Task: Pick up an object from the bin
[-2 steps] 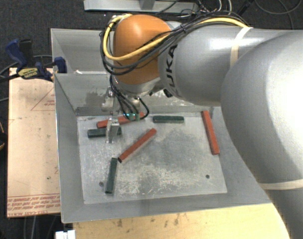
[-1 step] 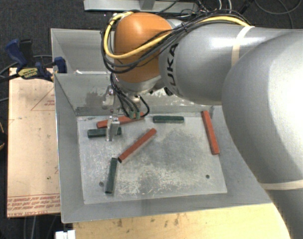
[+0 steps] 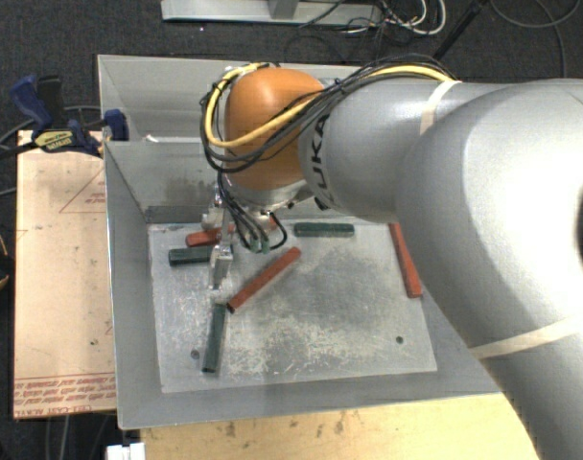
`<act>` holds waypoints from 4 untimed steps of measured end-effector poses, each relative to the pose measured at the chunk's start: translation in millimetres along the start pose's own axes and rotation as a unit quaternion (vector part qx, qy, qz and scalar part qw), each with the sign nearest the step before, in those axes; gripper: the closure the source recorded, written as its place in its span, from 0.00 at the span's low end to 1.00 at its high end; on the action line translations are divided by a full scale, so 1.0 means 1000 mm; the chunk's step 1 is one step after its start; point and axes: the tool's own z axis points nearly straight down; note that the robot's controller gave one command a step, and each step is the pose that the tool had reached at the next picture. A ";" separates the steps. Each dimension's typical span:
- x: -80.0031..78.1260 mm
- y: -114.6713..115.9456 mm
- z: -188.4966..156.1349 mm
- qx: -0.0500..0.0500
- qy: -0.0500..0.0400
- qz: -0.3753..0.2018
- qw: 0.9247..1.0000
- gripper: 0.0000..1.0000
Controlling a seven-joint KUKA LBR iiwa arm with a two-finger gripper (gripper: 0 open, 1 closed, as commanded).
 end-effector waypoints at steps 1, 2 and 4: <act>-0.004 -0.003 0.021 -0.001 -0.005 -0.061 0.998 0.00; -0.015 -0.018 0.024 -0.004 -0.003 -0.020 1.000 0.00; -0.018 -0.015 0.020 -0.002 -0.001 -0.021 1.000 1.00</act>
Offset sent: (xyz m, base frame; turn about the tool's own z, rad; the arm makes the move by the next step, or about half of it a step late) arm 0.0133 -0.0244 -0.0301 -0.0371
